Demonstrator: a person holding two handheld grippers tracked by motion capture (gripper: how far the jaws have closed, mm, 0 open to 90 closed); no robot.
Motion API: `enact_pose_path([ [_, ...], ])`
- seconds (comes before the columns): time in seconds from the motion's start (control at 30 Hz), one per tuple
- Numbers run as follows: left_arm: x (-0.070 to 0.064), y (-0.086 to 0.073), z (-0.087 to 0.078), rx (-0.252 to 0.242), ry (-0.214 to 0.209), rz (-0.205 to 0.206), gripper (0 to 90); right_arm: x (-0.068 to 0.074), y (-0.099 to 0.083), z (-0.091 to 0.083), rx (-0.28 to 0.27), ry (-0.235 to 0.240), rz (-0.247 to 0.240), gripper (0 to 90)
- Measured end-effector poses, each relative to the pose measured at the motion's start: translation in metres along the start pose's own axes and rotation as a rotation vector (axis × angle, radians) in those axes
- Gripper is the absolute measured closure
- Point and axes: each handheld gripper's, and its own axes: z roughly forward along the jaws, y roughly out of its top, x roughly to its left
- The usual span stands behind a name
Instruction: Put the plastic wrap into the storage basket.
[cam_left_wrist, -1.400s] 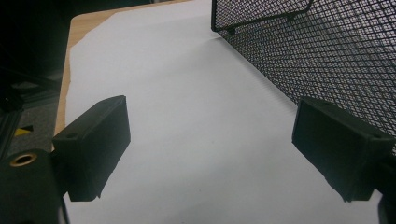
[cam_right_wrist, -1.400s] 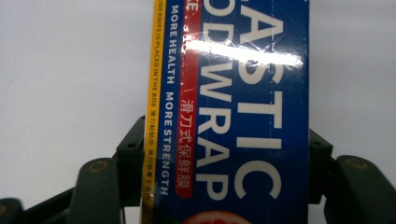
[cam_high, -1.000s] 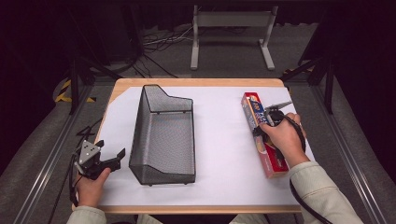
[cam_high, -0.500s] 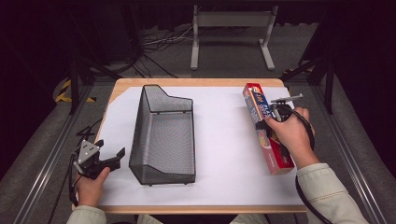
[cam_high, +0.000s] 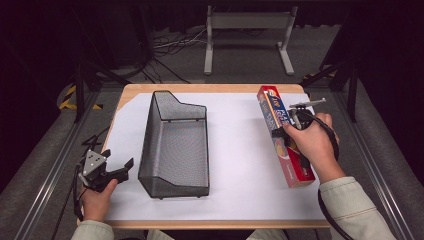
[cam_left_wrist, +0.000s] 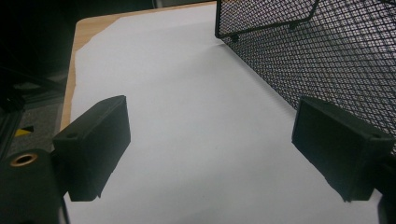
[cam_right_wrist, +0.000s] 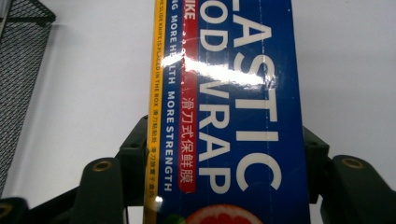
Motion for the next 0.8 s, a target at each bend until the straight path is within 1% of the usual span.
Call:
enact_pose_path([
  [0.1, 0.000, 0.000, 0.000, 0.000, 0.000, 0.000, 12.3, 0.011, -0.001, -0.003, 0.006, 0.021, -0.017, 39.9],
  [0.23, 0.000, 0.000, 0.000, -0.002, -0.001, 0.001, 12.3, 0.023, -0.001, -0.005, -0.002, 0.038, -0.034, 39.9],
  [0.4, 0.001, 0.000, 0.000, -0.003, 0.002, 0.004, 12.3, 0.038, -0.002, -0.008, -0.009, 0.080, -0.056, 39.9],
  [0.53, 0.002, 0.000, 0.000, -0.004, 0.005, 0.000, 12.3, 0.053, -0.003, -0.009, -0.005, 0.103, -0.079, 39.9],
  [0.63, 0.002, 0.000, 0.000, -0.001, 0.004, 0.010, 12.3, 0.064, -0.003, -0.009, -0.003, 0.122, -0.097, 39.9],
  [0.7, 0.002, 0.000, 0.000, -0.001, 0.004, 0.012, 12.3, 0.072, -0.003, -0.011, 0.001, 0.152, -0.107, 39.9],
  [0.73, 0.002, 0.000, 0.000, -0.001, 0.004, 0.013, 12.3, 0.075, -0.003, -0.011, 0.002, 0.161, -0.111, 39.9],
  [0.8, 0.002, 0.000, 0.000, -0.004, 0.007, 0.008, 12.3, 0.085, -0.003, -0.014, 0.005, 0.171, -0.133, 39.9],
])
